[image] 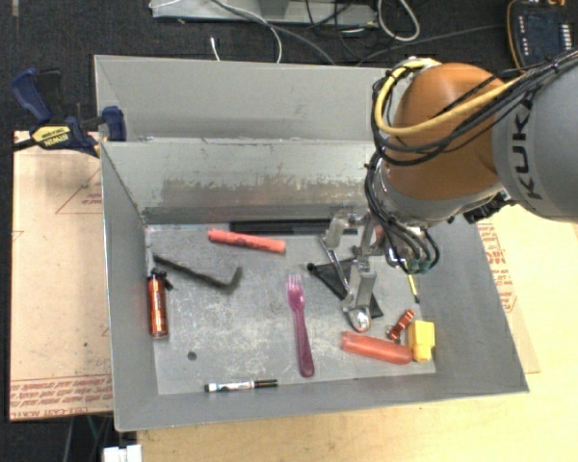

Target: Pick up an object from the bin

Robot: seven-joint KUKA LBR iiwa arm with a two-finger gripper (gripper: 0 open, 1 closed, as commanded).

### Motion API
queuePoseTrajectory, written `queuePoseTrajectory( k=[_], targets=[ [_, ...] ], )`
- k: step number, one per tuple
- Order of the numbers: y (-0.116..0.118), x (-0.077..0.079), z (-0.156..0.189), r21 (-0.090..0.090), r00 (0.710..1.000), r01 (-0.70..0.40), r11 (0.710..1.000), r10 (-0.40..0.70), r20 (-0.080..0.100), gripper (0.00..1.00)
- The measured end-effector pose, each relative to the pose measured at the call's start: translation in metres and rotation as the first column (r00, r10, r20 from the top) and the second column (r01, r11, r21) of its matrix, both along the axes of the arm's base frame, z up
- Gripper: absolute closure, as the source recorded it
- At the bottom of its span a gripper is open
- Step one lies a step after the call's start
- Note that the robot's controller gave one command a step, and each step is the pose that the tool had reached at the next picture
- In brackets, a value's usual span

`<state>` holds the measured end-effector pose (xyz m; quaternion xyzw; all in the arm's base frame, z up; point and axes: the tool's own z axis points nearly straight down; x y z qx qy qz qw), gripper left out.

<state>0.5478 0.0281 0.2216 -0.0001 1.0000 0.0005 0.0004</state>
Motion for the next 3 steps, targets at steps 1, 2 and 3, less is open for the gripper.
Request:
queuePoseTrajectory(
  k=[1, 2, 3],
  targets=[
    [-0.04, 0.017, -0.11, 0.001, 0.982, 0.186, 0.982, -0.186, 0.002, 0.0],
    [-0.045, 0.02, -0.06, 0.005, 0.969, 0.248, 0.969, -0.248, 0.011, 0.0],
    [-0.051, 0.028, -0.115, -0.001, 0.925, 0.381, 0.925, -0.381, -0.005, 0.0]
  ],
)
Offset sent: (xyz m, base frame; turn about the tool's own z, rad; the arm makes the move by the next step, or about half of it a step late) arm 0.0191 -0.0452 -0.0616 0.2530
